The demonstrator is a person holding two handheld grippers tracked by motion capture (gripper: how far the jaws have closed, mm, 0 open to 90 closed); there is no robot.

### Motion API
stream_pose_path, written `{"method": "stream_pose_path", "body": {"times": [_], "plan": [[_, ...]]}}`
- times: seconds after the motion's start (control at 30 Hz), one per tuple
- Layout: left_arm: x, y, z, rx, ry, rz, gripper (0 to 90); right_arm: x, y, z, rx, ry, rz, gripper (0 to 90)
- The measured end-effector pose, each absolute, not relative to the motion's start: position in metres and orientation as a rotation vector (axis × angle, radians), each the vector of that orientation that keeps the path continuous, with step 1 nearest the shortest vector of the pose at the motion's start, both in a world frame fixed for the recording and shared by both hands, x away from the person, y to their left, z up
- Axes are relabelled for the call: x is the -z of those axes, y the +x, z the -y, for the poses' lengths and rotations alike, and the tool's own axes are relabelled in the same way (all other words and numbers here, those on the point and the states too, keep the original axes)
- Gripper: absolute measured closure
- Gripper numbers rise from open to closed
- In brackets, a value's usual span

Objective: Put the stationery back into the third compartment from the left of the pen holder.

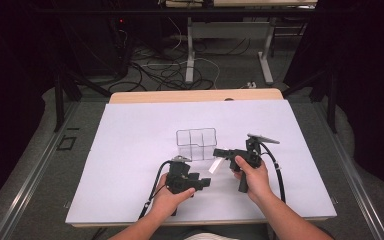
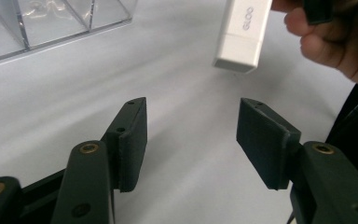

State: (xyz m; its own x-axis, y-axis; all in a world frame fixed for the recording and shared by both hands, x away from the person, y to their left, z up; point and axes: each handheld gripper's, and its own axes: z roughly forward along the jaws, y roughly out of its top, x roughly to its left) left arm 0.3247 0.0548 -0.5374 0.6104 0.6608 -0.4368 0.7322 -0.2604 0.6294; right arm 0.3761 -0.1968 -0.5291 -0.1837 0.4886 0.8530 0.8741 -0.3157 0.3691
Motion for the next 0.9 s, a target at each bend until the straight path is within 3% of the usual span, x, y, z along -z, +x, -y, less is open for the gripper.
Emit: {"method": "stream_pose_path", "body": {"times": [0.6,0.9], "plan": [[0.525,0.327,-0.075,-0.062,2.074,-1.078,32.6,0.510,0.380,0.214,1.599,-1.756,1.566,66.2],[0.511,0.334,-0.105,-0.127,2.043,-1.074,27.8,0.496,0.388,0.217,1.640,-1.788,1.641,66.2]]}}
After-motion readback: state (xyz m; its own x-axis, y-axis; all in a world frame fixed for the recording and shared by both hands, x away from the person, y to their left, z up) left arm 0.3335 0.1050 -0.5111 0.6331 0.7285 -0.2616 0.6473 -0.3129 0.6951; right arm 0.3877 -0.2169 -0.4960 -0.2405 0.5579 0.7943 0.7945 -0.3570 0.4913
